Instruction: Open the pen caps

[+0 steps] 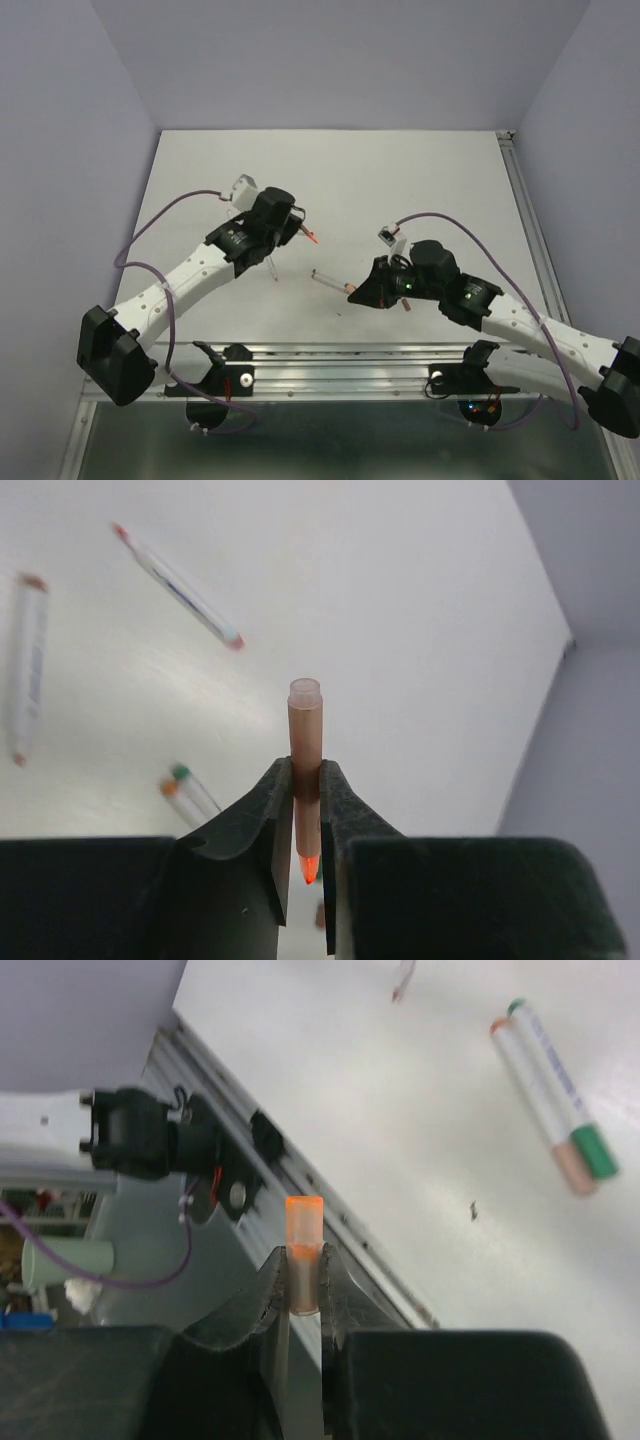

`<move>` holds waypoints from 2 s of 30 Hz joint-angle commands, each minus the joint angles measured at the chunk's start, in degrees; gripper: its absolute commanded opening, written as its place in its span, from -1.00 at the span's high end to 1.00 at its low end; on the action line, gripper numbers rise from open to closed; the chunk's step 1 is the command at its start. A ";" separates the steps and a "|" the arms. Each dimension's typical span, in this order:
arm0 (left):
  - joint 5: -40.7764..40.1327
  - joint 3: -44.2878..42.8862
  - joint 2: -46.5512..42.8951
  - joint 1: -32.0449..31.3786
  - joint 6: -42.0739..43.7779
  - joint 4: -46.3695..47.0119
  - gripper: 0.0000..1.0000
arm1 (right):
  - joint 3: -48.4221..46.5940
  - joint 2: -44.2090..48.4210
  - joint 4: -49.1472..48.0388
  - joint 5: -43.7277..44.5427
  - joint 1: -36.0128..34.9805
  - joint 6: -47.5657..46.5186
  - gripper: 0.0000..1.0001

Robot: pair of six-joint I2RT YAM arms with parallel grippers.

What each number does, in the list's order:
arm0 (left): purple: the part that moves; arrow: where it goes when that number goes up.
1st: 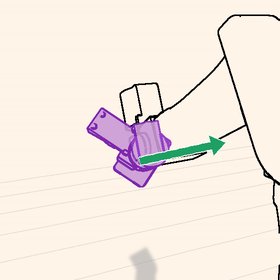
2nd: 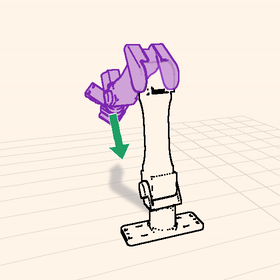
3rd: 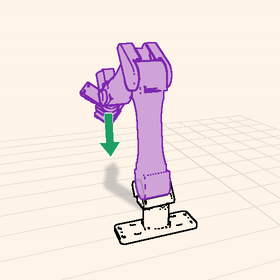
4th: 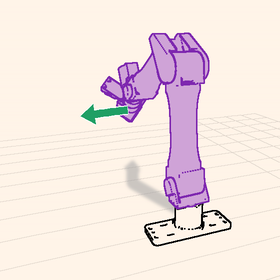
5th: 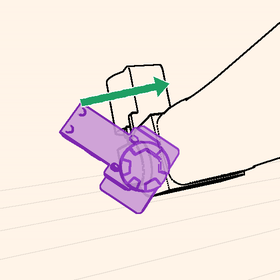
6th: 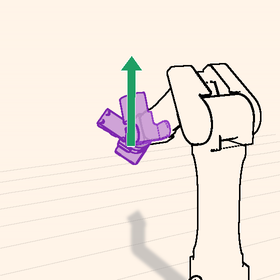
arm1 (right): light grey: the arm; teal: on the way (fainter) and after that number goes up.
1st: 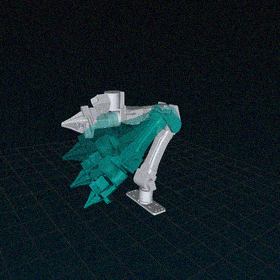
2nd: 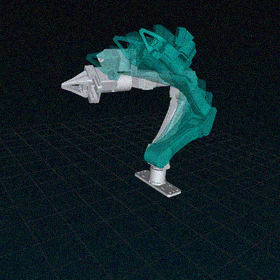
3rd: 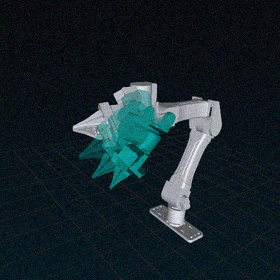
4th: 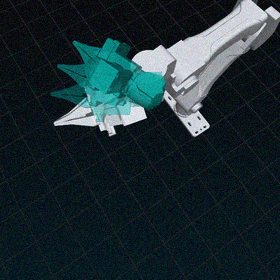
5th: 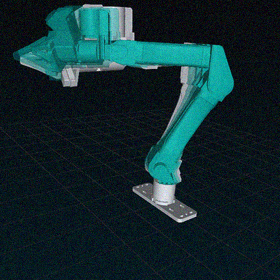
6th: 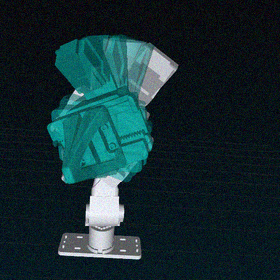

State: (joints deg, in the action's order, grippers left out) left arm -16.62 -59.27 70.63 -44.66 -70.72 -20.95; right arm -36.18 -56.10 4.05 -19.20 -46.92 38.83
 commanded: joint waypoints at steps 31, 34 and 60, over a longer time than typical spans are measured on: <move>-2.97 3.29 8.11 15.75 31.43 -2.33 1.00 | -6.53 -14.30 30.39 37.47 0.16 -3.69 0.77; -4.20 0.74 12.23 15.75 31.61 -4.36 1.00 | -6.97 -15.80 33.02 41.51 0.33 -0.26 0.77; -3.86 -6.39 21.84 15.75 33.10 -6.38 -0.04 | -8.99 -18.35 31.80 43.11 0.77 0.63 0.15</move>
State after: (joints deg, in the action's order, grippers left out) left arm -19.68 -63.79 94.17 -28.80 -38.20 -26.13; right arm -40.73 -75.11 36.05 22.74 -46.48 38.46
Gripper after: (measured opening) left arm 0.493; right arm 0.395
